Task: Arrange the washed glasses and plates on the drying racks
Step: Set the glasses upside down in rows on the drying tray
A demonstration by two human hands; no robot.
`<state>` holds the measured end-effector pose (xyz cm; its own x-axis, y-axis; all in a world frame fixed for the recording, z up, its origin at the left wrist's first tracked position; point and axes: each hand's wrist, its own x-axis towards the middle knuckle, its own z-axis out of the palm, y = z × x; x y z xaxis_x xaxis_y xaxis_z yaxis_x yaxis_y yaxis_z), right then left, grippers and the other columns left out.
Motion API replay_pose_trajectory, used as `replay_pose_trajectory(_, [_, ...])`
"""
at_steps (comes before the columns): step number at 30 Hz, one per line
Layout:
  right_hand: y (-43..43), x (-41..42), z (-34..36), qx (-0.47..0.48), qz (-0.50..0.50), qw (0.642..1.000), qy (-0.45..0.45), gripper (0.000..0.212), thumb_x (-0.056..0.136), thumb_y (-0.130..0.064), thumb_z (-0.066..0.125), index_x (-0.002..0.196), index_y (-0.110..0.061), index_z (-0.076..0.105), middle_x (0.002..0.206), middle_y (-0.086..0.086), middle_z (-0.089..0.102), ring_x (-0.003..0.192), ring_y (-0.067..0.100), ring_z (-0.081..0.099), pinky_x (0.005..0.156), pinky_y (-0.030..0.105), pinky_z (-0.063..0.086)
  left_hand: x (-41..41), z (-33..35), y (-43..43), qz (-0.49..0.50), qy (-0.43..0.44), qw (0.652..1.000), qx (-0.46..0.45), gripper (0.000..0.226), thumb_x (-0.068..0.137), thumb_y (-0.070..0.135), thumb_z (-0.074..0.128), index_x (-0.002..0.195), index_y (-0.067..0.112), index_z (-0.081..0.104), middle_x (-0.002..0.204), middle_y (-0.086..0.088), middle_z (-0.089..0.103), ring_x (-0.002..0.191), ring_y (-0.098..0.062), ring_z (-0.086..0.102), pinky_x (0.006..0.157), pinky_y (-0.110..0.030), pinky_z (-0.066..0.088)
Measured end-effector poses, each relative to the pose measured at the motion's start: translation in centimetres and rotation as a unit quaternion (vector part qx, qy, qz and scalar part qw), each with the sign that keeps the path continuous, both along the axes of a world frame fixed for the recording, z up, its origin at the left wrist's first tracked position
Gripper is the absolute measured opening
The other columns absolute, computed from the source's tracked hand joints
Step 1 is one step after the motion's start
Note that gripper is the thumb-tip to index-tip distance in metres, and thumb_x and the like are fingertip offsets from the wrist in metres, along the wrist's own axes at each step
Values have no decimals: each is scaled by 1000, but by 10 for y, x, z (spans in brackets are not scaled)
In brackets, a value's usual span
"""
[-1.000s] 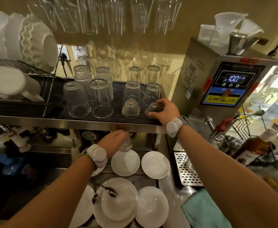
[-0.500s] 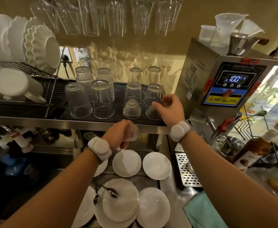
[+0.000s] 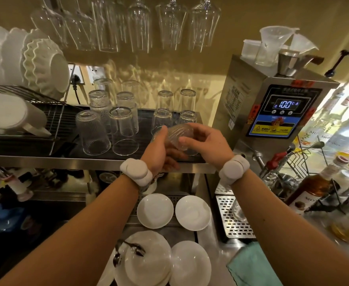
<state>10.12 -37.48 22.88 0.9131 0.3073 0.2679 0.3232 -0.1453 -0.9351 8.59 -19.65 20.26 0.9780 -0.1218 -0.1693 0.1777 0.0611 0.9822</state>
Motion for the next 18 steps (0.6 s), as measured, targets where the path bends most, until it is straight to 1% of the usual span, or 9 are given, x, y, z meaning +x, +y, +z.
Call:
replay_pose_trajectory(1, [-3, 3, 3, 11, -24, 1000, -4, 34, 85, -18, 80, 116, -29, 71, 110, -3, 78, 103, 13, 74, 89, 30, 60, 0, -1, 2, 1, -18, 997, 76, 74, 99, 67, 26, 97, 14, 77, 86, -10, 78, 58, -16, 65, 57, -28, 51])
replay_pose_trajectory(2, [-6, 8, 5, 8, -54, 998, -11, 34, 85, -18, 80, 118, -25, 72, 109, -3, 78, 103, 13, 74, 91, 33, 60, 1, -3, 4, 0, -42, 985, 168, 65, 101, 62, 31, 97, 16, 77, 86, -6, 77, 65, -14, 67, 63, -29, 51])
replay_pose_trajectory(4, [-13, 20, 5, -49, -117, 992, -23, 42, 84, -24, 82, 124, -18, 70, 110, -3, 77, 103, 13, 73, 96, 38, 58, 5, -8, 8, -15, -88, 939, 332, 42, 102, 50, 45, 95, 23, 77, 86, 0, 74, 80, -18, 70, 67, -28, 51])
replay_pose_trajectory(6, [-16, 31, 2, -117, -152, 981, -11, 50, 82, -30, 82, 129, -18, 68, 115, -2, 75, 107, 15, 70, 98, 40, 56, 8, -11, 11, -29, -112, 907, 405, 28, 98, 44, 57, 94, 26, 78, 86, 3, 74, 80, -17, 70, 66, -25, 54])
replay_pose_trajectory(8, [-18, 39, -5, -157, -156, 975, -2, 51, 82, -32, 82, 129, -18, 68, 116, -2, 74, 107, 16, 70, 98, 42, 56, 12, -12, 12, -35, -122, 896, 426, 21, 95, 38, 63, 96, 26, 81, 90, 6, 76, 79, -11, 69, 67, -23, 56])
replay_pose_trajectory(11, [-15, 48, -16, -199, -178, 964, -8, 56, 83, -35, 81, 134, -20, 65, 122, 0, 72, 111, 16, 67, 99, 40, 56, 19, -11, 14, -49, -127, 887, 442, 16, 92, 31, 68, 94, 26, 83, 92, 9, 77, 79, -3, 65, 66, -17, 51])
replay_pose_trajectory(13, [-13, 54, -21, -215, -199, 956, -24, 45, 85, -37, 78, 126, -21, 70, 114, -4, 73, 105, 13, 68, 96, 39, 58, 22, -11, 16, -52, -125, 887, 441, 13, 91, 28, 70, 95, 28, 83, 90, 12, 75, 79, -1, 63, 67, -16, 48])
replay_pose_trajectory(15, [-12, 56, -26, -229, -210, 949, -43, 34, 86, -37, 77, 115, -22, 75, 103, -8, 74, 97, 9, 68, 92, 37, 60, 22, -13, 16, -47, -123, 893, 429, 11, 90, 26, 72, 94, 28, 83, 83, 15, 72, 77, 0, 62, 63, -13, 45])
replay_pose_trajectory(18, [-8, 57, -30, -249, -221, 940, -70, 31, 87, -38, 75, 114, -22, 75, 103, -7, 74, 97, 11, 68, 91, 36, 60, 24, -17, 16, -40, -118, 898, 421, 11, 90, 25, 73, 92, 28, 82, 77, 20, 68, 75, -1, 62, 58, -12, 43])
